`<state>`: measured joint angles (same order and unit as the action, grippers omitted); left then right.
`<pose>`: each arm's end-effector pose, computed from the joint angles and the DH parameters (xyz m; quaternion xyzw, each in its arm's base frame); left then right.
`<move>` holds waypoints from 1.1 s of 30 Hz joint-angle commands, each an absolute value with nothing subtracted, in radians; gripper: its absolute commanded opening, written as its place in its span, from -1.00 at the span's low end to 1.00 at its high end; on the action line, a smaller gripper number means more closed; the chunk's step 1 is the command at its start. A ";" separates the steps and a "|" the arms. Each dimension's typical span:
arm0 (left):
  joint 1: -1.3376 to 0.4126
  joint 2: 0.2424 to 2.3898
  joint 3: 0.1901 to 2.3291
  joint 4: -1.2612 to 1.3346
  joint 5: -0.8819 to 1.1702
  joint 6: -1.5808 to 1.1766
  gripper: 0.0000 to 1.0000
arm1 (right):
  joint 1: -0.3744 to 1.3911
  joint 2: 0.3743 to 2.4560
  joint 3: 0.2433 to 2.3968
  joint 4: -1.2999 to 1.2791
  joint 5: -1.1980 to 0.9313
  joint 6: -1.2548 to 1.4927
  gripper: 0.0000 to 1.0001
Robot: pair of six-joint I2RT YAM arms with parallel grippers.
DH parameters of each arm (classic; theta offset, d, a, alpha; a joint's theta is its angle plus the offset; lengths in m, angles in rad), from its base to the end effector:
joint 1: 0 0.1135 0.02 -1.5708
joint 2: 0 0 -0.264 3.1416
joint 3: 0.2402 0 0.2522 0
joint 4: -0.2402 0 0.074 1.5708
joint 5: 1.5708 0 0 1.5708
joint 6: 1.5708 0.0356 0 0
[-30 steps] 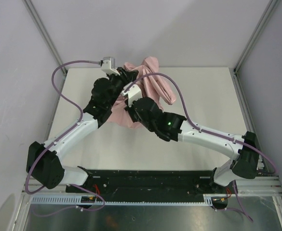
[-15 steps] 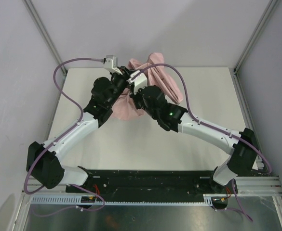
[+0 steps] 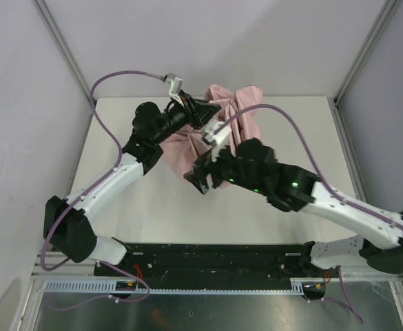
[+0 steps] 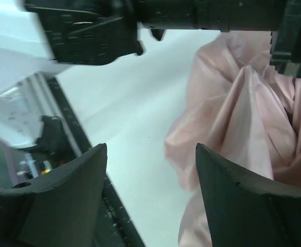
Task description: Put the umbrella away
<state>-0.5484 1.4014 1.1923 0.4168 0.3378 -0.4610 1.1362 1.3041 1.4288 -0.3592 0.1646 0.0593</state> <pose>0.2779 -0.1836 0.4037 0.1576 0.6147 -0.4629 0.6189 0.1283 0.2625 0.4328 -0.3574 0.6977 0.2941 0.5467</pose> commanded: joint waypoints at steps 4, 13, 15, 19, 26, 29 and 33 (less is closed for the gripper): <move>-0.515 1.448 1.291 0.502 0.588 -0.409 -1.00 | 1.144 1.047 1.440 -0.517 0.015 0.225 0.58; -0.507 1.475 1.296 0.568 0.926 -0.334 -1.00 | 0.871 0.911 1.420 -0.669 0.182 0.085 0.73; -0.506 1.468 1.289 0.575 0.974 -0.321 -1.00 | 0.747 0.909 1.400 -0.680 0.094 0.058 0.73; -0.506 1.454 1.278 0.592 1.055 -0.311 -1.00 | 0.513 0.885 1.324 -0.650 -0.198 0.013 0.70; -0.513 1.426 1.264 0.616 1.179 -0.311 -1.00 | 0.389 0.821 1.187 -0.528 -0.564 -0.079 0.70; -0.522 1.419 1.264 0.621 1.211 -0.310 -1.00 | 0.398 0.833 1.166 -0.489 -0.622 -0.074 0.77; -0.535 1.416 1.267 0.624 1.218 -0.313 -1.00 | 0.451 0.862 1.132 -0.407 -0.642 -0.048 0.94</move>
<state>-0.5186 1.4731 1.2396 0.5480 1.1755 -0.3309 0.4084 0.8490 1.1561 -0.5388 -0.5423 -0.0463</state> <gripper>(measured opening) 0.322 0.939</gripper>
